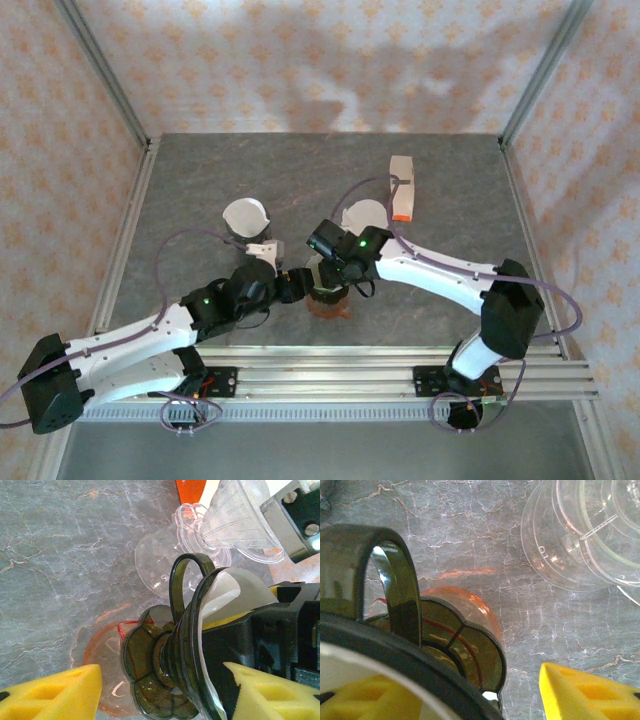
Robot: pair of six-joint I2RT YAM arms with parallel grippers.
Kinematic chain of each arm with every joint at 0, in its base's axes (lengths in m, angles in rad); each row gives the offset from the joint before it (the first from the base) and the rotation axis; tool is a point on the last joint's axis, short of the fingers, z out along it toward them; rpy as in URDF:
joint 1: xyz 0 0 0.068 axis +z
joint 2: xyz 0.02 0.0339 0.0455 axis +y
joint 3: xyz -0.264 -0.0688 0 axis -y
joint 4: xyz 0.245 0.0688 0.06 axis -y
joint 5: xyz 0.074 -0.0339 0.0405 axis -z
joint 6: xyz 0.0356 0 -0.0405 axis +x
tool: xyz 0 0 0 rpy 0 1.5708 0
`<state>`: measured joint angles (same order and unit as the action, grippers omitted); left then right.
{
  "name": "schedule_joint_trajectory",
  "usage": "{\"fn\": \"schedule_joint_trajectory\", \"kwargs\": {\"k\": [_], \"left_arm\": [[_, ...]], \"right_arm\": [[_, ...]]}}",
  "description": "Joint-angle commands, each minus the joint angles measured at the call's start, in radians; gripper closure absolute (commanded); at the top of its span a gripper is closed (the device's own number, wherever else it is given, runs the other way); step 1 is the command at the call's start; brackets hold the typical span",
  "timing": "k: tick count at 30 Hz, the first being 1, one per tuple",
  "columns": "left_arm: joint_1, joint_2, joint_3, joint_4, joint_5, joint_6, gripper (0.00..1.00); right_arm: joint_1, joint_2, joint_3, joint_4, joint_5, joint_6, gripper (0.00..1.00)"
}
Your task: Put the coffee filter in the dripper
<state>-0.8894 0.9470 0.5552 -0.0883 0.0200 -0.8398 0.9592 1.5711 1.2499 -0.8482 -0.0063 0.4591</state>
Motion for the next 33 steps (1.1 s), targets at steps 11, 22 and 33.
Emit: {"fn": "schedule_joint_trajectory", "kwargs": {"k": [11, 22, 33], "left_arm": [[0.006, -0.016, -0.023, 0.007, 0.005, -0.018, 0.30], [0.005, -0.012, -0.023, 0.015, 0.003, -0.021, 0.30], [0.006, -0.010, -0.021, 0.012, 0.004, -0.025, 0.29]], "right_arm": [[0.016, -0.178, 0.002, -0.028, 0.084, 0.049, 0.38], [0.079, -0.310, -0.097, -0.063, 0.127, 0.116, 0.45], [0.087, -0.318, -0.115, -0.046, 0.131, 0.122, 0.46]]}}
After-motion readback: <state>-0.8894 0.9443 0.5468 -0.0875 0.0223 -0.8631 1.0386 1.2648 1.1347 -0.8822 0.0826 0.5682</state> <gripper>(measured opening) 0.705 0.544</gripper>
